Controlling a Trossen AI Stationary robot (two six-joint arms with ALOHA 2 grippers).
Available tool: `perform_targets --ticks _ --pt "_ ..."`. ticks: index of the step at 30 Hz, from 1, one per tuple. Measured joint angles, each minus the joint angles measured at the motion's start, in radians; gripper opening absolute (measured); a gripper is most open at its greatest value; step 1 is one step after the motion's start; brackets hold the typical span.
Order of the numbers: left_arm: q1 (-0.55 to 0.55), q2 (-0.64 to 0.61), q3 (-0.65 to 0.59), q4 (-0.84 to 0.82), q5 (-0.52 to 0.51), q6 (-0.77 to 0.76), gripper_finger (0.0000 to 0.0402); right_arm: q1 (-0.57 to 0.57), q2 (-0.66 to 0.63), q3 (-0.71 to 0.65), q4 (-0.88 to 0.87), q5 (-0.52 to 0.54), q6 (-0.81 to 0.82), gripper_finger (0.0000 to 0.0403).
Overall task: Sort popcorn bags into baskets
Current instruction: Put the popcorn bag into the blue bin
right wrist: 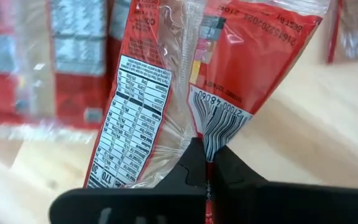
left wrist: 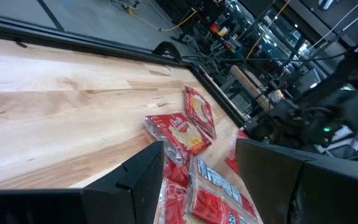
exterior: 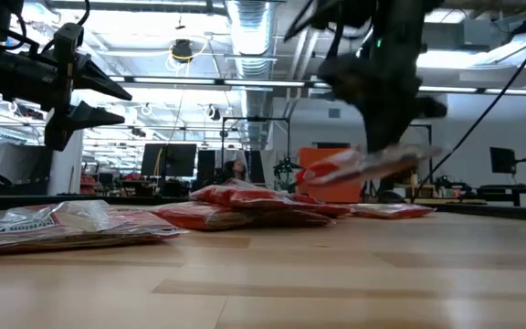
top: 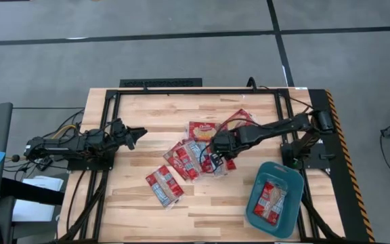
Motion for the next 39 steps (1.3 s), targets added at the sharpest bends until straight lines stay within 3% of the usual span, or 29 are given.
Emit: perform_targets --ticks 9,14,20,26,31,39 --pt "0.0 0.0 0.0 0.0 -0.001 0.0 0.0187 0.232 -0.002 0.185 -0.254 0.022 0.276 0.0007" --pt "0.0 0.0 0.0 0.0 -0.002 0.0 0.0187 0.388 -0.003 0.276 -0.418 0.082 0.563 0.001" --pt "0.0 0.0 0.0 0.0 -0.002 0.0 0.0187 0.566 -0.005 0.35 -0.619 0.082 0.916 0.001" --pt "0.0 0.0 0.0 0.0 -0.003 0.0 0.0187 0.73 -0.005 0.362 -0.7 0.083 1.245 0.0012" --pt "0.0 0.0 0.0 0.0 -0.004 -0.002 0.0187 0.799 -0.005 0.359 -0.695 -0.011 1.296 0.0014" --pt "0.0 0.0 0.0 0.0 -0.005 -0.001 0.0187 0.791 -0.004 0.287 -0.694 -0.086 1.296 0.0016"
